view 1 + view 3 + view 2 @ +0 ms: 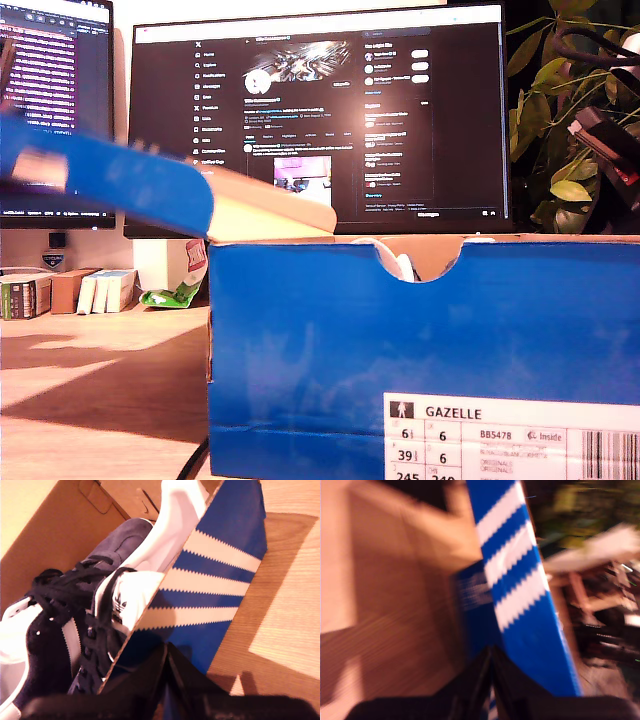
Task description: Close the blue shoebox by pushing the lid with your left arm and holding the box in place with your right arm
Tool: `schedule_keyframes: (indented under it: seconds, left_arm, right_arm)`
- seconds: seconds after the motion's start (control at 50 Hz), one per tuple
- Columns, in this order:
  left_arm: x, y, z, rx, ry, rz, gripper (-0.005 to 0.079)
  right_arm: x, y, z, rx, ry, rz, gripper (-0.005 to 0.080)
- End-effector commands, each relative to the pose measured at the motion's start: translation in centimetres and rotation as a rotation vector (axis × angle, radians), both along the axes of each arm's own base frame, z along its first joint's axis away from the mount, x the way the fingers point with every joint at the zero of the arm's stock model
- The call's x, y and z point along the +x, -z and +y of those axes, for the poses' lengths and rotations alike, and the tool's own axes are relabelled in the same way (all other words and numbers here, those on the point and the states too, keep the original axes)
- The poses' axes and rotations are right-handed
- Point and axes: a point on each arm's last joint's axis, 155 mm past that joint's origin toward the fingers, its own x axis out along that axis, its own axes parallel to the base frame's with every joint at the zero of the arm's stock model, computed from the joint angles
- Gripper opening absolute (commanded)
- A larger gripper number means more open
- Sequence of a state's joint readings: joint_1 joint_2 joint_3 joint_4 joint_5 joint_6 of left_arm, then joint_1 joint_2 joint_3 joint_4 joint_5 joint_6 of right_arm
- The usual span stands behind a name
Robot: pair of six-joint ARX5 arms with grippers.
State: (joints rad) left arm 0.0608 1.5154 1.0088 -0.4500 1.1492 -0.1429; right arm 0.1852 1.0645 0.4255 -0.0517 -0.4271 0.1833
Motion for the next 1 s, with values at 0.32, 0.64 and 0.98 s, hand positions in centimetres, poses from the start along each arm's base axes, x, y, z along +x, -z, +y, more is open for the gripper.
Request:
schedule_keyframes:
  seconds: [0.32, 0.64, 0.98]
  left_arm:
    - [-5.1, -7.7, -11.6, -0.078, 0.359, -0.129, -0.0019]
    - [-10.9, -13.8, -18.6, -0.125, 0.588, -0.295, -0.0019]
    - [-6.9, -10.2, -15.5, 0.067, 0.427, -0.289, -0.0019]
  right_arm:
    - [0.7, -0.4, -0.4, -0.009, 0.021, -0.033, -0.0012]
    - [3.4, -3.2, -4.3, -0.038, 0.121, -0.088, -0.0012]
    - [3.9, -10.9, -1.8, 0.107, -0.024, -0.159, -0.0012]
